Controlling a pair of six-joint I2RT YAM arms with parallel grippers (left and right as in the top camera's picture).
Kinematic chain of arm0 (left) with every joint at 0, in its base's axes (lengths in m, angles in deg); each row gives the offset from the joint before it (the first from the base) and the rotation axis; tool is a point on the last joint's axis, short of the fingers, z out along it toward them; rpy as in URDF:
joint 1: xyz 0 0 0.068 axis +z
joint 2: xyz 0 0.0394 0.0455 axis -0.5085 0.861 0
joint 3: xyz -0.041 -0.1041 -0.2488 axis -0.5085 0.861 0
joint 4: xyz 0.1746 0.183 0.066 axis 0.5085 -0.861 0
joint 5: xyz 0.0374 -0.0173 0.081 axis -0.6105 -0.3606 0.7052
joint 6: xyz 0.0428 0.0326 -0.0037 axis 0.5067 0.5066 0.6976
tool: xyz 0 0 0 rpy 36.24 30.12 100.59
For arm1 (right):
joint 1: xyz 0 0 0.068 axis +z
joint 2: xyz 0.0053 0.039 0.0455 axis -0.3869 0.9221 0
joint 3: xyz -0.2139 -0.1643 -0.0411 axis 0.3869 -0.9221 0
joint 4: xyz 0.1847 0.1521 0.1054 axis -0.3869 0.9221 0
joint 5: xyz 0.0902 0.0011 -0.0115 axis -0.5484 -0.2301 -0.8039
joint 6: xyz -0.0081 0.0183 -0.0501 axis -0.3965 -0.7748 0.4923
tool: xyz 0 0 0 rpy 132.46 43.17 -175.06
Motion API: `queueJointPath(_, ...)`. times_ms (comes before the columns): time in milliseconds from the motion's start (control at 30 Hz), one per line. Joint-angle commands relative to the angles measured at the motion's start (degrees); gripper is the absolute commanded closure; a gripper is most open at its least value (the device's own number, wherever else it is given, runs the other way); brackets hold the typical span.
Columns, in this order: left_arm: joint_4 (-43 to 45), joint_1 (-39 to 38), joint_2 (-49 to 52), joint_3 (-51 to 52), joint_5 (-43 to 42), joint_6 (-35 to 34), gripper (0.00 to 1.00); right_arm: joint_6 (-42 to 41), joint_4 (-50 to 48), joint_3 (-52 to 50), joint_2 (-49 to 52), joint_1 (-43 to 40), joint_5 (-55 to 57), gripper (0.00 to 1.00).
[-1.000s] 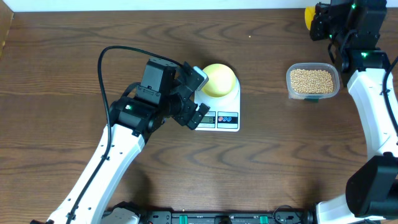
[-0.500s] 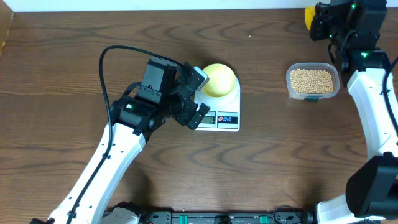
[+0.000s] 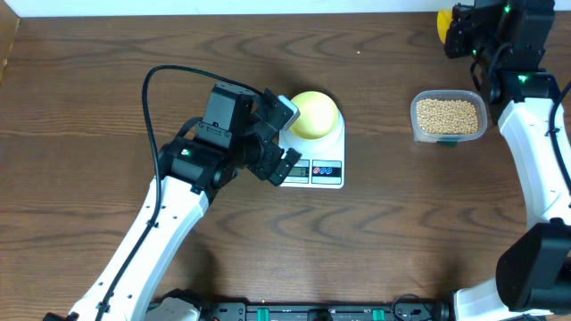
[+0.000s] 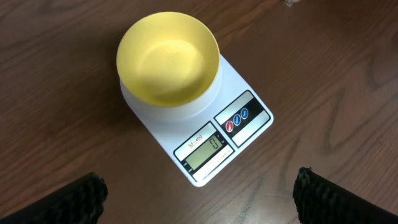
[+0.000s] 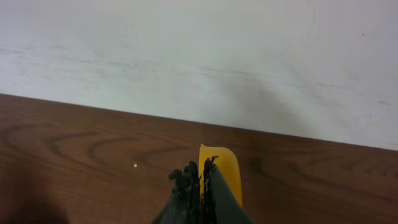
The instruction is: Scoop item into bowl and weigh 50g on scale
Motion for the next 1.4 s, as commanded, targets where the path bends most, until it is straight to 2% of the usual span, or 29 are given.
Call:
queueJointPath(0,-0.2,0.1,0.5,0.4,-0.5,1.0,0.02,0.2,0.1,1.0,-0.7,0.3,-0.3,0.99)
queueJointPath(600,-0.2,0.1,0.5,0.4,-0.5,1.0,0.02,1.6,0.2,1.0,-0.7,0.2,-0.3,0.99)
queueJointPath(733,-0.2,0.1,0.5,0.4,-0.5,1.0,0.03,4.7,0.3,1.0,-0.7,0.2,3.4,0.99)
queueJointPath(1167,-0.2,0.1,0.5,0.4,-0.5,1.0,0.02,4.7,0.3,1.0,-0.7,0.1,4.6,0.99)
queueJointPath(1367,-0.2,0.1,0.5,0.4,-0.5,1.0,0.02,4.6,3.8,1.0,-0.7,0.0,4.5,0.99)
